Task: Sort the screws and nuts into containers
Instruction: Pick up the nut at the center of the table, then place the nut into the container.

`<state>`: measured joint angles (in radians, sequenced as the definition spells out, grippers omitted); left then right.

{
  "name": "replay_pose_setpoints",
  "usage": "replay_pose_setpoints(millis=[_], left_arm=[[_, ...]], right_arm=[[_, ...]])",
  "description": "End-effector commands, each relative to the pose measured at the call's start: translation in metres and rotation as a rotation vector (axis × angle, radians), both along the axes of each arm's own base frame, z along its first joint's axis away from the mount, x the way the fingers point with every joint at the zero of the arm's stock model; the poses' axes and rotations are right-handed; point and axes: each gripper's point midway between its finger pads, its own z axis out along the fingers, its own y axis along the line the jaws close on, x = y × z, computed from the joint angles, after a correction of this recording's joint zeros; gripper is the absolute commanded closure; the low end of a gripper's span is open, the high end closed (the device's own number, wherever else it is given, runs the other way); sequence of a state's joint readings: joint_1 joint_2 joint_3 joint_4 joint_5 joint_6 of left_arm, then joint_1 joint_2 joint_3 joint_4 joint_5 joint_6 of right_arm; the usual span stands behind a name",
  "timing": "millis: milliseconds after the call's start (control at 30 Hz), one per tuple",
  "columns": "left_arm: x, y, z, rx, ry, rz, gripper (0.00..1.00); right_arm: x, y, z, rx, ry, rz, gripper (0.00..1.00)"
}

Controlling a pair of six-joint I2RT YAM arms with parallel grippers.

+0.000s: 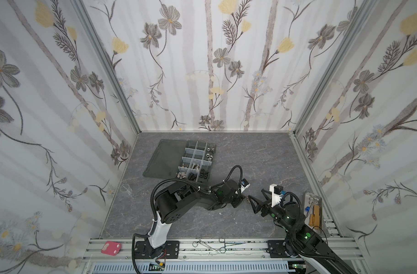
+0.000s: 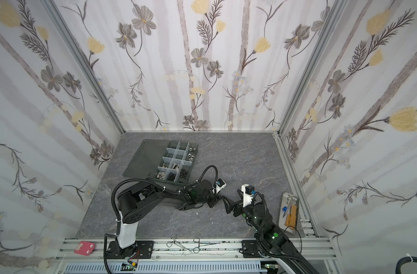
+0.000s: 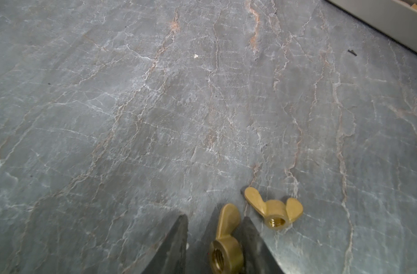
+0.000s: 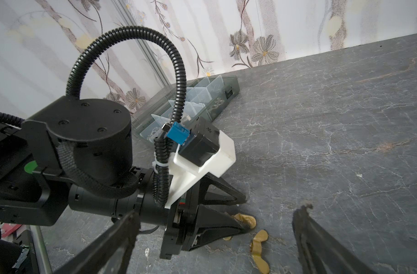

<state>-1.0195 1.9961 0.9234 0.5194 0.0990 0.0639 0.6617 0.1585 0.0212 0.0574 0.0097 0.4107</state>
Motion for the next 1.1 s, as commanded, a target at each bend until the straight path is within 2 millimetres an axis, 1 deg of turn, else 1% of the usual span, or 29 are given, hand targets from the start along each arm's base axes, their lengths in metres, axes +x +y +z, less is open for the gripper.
replay_pose_setpoints(millis=[0, 100, 267, 367, 433, 533, 600, 667, 700, 767, 800, 833, 900, 933, 1000, 1067], left_arm=[[-0.004, 0.012, -0.011, 0.057, 0.018, 0.008, 0.73], [-0.002, 0.018, -0.011, 0.069, 0.002, 0.022, 0.78], [0.002, 0.024, -0.01, 0.083, -0.023, 0.044, 0.79], [0.007, 0.025, 0.0, 0.07, -0.055, 0.061, 0.8], [0.013, 0.028, 0.011, 0.055, -0.079, 0.083, 0.81], [0.024, 0.034, 0.032, 0.021, -0.105, 0.114, 0.82], [0.033, 0.039, 0.053, -0.01, -0.122, 0.142, 0.82], [0.045, 0.05, 0.079, -0.056, -0.142, 0.189, 0.83], [0.052, 0.058, 0.092, -0.077, -0.154, 0.223, 0.83], [0.073, 0.084, 0.116, -0.119, -0.159, 0.317, 0.83], [0.082, 0.097, 0.124, -0.133, -0.153, 0.359, 0.82], [0.095, 0.116, 0.129, -0.138, -0.145, 0.426, 0.82], [0.118, 0.157, 0.137, -0.133, -0.113, 0.569, 0.82], [0.13, 0.183, 0.139, -0.124, -0.095, 0.667, 0.84], [0.142, 0.228, 0.14, -0.112, -0.048, 0.803, 0.83], [0.147, 0.266, 0.131, -0.077, -0.006, 0.914, 0.83]], right_arm=[[0.001, -0.001, 0.0, 0.006, 0.0, -0.009, 0.0], [0.001, -0.001, 0.0, 0.006, 0.001, -0.009, 0.0], [0.001, -0.001, 0.0, 0.005, 0.0, -0.009, 0.0], [0.001, -0.001, 0.0, 0.005, 0.001, -0.01, 0.0], [0.001, -0.001, 0.0, 0.005, 0.001, -0.011, 0.0], [0.002, -0.001, 0.0, 0.004, 0.001, -0.012, 0.0], [0.001, -0.001, 0.0, 0.004, 0.001, -0.009, 0.0], [0.001, -0.001, -0.001, 0.004, 0.003, -0.009, 0.0], [0.002, -0.001, -0.001, 0.003, 0.003, -0.011, 0.0], [0.002, -0.001, 0.0, 0.005, 0.003, -0.01, 0.0], [0.002, -0.001, -0.001, 0.003, 0.003, -0.01, 0.0], [0.002, -0.001, -0.001, 0.004, 0.003, -0.01, 0.0], [0.001, 0.0, 0.0, 0.005, 0.002, -0.009, 0.0], [0.001, 0.0, 0.0, 0.004, 0.002, -0.009, 0.0], [0.002, -0.001, 0.0, 0.005, 0.002, -0.01, 0.0], [0.002, -0.001, 0.0, 0.005, 0.003, -0.012, 0.0]])
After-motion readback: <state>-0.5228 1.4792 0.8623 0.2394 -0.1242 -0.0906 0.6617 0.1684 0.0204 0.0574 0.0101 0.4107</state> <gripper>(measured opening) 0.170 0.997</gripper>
